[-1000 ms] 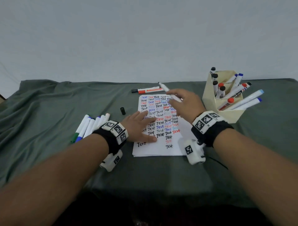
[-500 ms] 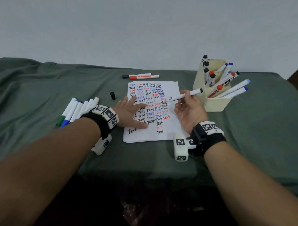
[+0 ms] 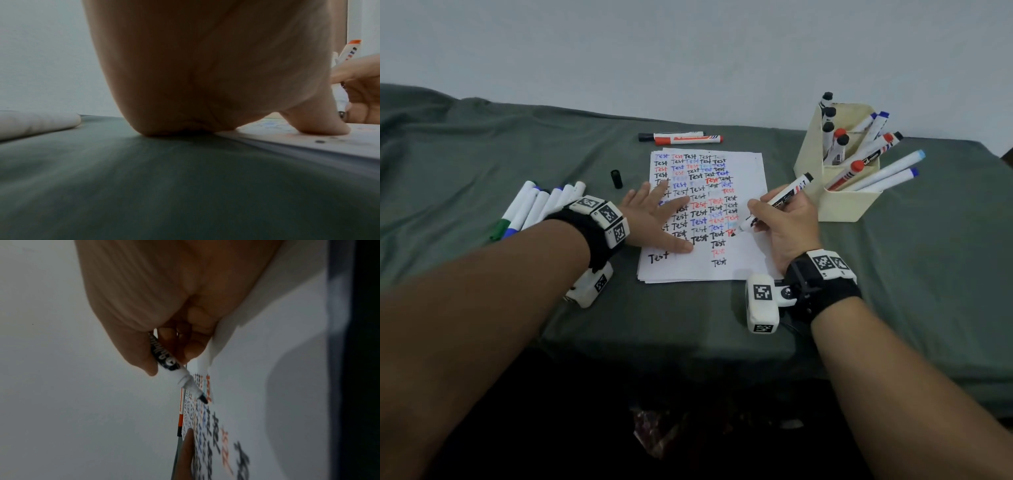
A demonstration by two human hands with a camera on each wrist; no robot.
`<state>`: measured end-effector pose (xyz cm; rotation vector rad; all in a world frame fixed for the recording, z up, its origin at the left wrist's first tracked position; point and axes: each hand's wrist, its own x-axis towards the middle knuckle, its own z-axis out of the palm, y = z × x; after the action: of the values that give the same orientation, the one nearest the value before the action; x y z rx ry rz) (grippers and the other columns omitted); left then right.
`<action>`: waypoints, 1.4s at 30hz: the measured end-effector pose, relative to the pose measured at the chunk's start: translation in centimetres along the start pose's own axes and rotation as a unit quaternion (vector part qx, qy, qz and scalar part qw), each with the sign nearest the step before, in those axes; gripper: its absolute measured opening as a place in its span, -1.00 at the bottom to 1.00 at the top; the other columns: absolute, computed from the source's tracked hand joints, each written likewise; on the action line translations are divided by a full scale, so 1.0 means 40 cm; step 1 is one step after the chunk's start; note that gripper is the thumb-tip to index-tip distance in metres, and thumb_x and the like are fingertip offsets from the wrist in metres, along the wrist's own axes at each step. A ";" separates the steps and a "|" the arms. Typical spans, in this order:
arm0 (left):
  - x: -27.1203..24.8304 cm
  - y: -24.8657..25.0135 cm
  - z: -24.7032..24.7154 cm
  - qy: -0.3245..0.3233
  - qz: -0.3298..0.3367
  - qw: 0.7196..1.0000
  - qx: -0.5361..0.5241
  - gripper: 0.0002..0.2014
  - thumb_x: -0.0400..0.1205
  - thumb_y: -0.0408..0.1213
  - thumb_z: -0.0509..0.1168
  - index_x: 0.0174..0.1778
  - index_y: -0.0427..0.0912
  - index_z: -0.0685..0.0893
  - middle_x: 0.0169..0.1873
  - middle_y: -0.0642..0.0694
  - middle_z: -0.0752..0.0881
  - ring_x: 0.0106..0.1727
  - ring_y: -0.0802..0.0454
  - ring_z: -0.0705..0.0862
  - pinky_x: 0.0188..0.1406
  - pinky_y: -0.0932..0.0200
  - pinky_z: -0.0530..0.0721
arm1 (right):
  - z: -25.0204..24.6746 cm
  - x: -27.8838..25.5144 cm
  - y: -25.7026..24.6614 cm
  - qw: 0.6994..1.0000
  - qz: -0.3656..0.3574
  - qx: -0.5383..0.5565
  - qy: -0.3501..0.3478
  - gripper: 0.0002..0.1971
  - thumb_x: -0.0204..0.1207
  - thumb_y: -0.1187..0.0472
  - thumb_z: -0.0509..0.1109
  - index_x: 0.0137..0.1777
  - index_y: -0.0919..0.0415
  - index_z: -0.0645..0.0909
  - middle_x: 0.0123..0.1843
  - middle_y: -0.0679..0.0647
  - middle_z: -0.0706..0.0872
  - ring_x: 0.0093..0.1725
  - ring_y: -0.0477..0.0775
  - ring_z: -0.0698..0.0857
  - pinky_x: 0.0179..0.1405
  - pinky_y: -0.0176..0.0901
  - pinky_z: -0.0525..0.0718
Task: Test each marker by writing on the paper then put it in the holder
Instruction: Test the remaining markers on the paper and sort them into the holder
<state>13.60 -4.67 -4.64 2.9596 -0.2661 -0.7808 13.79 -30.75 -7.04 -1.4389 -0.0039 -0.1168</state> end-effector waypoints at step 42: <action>-0.012 0.009 -0.003 -0.002 -0.003 1.000 -0.005 0.24 0.06 0.82 -0.04 0.65 0.46 -0.31 0.68 0.07 -0.50 0.70 -0.13 -0.47 0.67 -0.21 -0.37 | -0.003 0.003 0.001 0.997 0.000 -0.079 0.009 -0.79 0.34 0.22 0.60 -0.27 -0.07 0.63 -0.31 -0.09 0.77 -0.26 -0.01 0.75 -0.16 -0.02 0.77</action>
<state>13.19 -4.93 -4.27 2.9516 -0.2520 -0.7875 13.90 -30.88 -7.09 -1.5964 0.0197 -0.1331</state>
